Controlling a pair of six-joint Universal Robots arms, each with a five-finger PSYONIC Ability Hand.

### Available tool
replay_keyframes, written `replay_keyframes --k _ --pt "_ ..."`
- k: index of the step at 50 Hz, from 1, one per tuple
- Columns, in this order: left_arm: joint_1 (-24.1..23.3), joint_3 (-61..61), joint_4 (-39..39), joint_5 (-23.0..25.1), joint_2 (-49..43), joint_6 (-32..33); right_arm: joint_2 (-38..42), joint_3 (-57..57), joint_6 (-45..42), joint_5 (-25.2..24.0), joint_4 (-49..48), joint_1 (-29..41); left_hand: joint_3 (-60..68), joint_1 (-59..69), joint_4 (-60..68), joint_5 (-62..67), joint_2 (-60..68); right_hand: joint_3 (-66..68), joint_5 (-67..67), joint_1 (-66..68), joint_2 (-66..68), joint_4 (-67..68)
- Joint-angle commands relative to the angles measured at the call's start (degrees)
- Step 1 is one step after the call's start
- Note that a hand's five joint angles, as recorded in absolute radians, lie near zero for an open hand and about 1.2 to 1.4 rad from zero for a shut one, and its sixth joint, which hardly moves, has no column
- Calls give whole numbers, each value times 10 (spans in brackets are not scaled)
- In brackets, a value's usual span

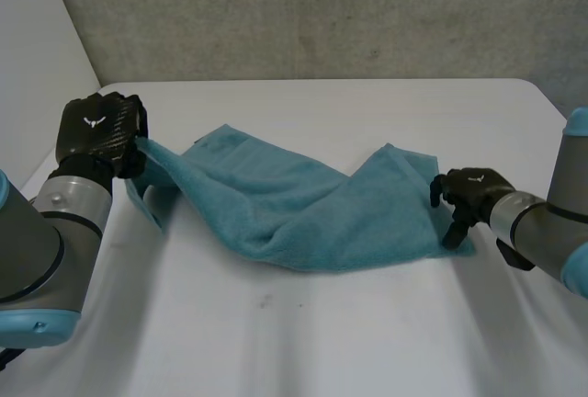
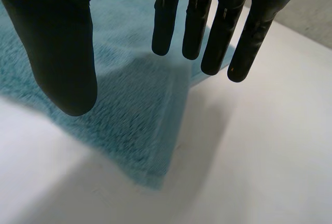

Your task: Fold the laundry

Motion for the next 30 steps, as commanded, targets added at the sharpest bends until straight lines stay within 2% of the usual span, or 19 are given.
replay_keyframes --k 1,7,15,23,25,26,30 --pt "7 1 1 0 -3 0 -1 28 -2 -24 -15 -2 116 145 115 149 112 29 28 56 25 28" --pt "7 1 1 0 -11 0 1 30 -2 -25 -27 -3 116 145 115 149 112 47 47 75 43 47" --pt "7 0 1 0 -14 0 24 20 -4 -26 -57 -3 116 145 115 149 112 183 183 211 179 183" --pt "7 0 1 0 -14 0 43 14 -5 -25 -58 -2 116 145 115 149 112 214 213 241 210 213" --pt "7 0 1 0 -14 1 43 13 -5 -25 -59 -2 116 145 115 149 112 247 247 275 243 247" --pt "7 0 1 0 -14 1 43 13 -4 -24 -64 -3 116 145 115 149 112 483 483 511 479 483" --pt "7 0 1 0 -14 2 22 16 -2 -18 -73 -5 116 145 115 149 112 486 485 513 482 485"
